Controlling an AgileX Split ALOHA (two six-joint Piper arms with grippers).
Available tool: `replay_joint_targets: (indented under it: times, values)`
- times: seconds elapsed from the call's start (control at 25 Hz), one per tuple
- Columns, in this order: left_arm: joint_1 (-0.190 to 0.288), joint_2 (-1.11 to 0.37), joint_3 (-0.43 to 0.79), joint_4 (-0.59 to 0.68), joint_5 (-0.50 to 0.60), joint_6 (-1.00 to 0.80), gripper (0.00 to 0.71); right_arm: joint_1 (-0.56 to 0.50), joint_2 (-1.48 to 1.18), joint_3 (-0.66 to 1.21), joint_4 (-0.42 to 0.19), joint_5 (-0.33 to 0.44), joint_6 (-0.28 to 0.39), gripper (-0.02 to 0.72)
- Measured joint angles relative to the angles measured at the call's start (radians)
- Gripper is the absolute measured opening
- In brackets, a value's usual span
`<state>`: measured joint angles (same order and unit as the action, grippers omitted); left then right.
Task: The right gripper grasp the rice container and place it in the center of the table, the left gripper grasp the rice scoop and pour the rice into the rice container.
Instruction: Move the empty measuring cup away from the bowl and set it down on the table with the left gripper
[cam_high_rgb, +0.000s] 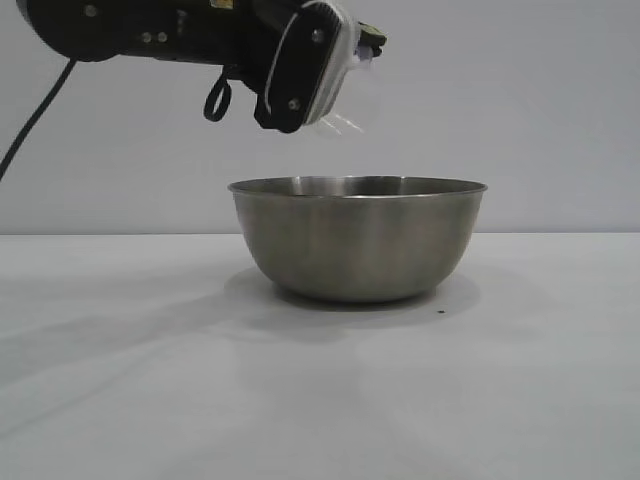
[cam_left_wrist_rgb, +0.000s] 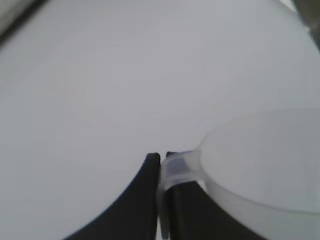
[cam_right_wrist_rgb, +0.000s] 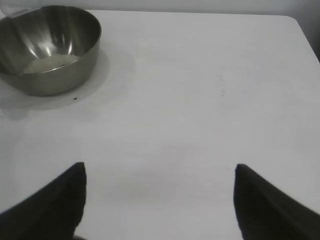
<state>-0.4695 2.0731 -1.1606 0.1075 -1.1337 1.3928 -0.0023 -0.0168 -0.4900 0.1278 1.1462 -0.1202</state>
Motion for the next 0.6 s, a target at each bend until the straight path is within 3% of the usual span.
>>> replay_joint_targets:
  times: [0.32,0.44,0.6]
  values:
    - [0.0,0.0,0.0,-0.48,-0.002,-0.377,0.0,0.0,0.0,0.0,0.0,0.0,0.0,0.566]
    - [0.002,0.0,0.0,-0.616,-0.002,-0.427,0.0,0.0,0.0,0.0,0.0,0.0,0.0,0.566]
    - [0.043,0.0,0.0,-0.728,-0.002,-0.504,0.0,0.0,0.0,0.0,0.0,0.0,0.0,0.566]
